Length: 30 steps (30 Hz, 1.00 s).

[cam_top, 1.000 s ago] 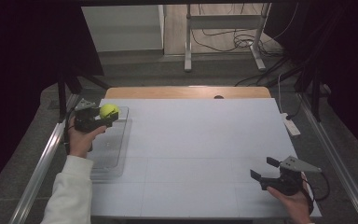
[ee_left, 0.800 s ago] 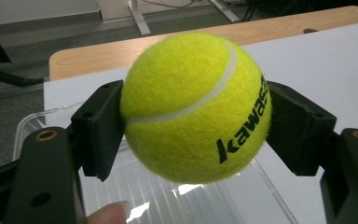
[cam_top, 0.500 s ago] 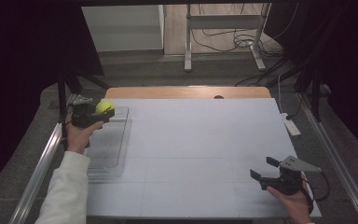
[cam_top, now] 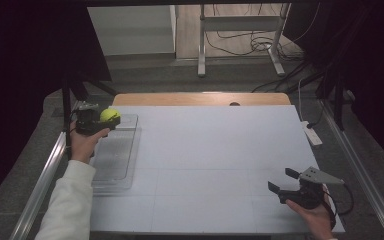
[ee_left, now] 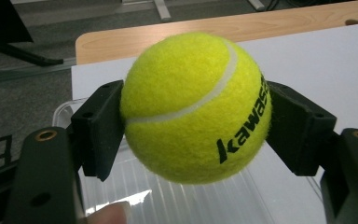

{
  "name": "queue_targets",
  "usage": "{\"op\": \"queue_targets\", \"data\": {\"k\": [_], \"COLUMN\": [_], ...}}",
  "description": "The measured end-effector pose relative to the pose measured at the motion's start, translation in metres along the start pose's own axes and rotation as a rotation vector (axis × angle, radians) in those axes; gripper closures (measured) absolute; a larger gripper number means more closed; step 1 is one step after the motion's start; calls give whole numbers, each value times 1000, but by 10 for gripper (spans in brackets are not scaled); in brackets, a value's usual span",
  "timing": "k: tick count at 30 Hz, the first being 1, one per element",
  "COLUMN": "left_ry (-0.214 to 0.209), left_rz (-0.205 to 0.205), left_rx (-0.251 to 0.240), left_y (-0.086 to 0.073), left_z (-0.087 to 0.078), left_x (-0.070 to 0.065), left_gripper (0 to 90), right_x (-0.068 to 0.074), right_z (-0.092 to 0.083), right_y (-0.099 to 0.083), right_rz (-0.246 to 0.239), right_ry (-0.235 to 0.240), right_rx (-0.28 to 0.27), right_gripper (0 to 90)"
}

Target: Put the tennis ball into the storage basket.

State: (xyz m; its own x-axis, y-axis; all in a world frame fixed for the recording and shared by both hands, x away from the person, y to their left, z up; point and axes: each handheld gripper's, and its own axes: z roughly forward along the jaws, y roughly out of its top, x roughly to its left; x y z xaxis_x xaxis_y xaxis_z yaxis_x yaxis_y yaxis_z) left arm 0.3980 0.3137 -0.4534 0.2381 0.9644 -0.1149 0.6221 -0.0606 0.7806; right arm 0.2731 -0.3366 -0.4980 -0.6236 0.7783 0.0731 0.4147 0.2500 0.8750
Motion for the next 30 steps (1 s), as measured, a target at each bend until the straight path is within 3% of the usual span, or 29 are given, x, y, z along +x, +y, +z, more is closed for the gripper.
{"op": "queue_targets", "data": {"k": [30], "left_ry": [76], "left_rz": [-12], "left_rx": [76], "left_y": [0], "left_z": [12], "left_x": [16], "left_gripper": [264], "right_x": [0], "right_z": [1], "right_y": [0], "right_rz": [-2], "right_ry": [-2], "right_rx": [1], "right_gripper": [121]}}
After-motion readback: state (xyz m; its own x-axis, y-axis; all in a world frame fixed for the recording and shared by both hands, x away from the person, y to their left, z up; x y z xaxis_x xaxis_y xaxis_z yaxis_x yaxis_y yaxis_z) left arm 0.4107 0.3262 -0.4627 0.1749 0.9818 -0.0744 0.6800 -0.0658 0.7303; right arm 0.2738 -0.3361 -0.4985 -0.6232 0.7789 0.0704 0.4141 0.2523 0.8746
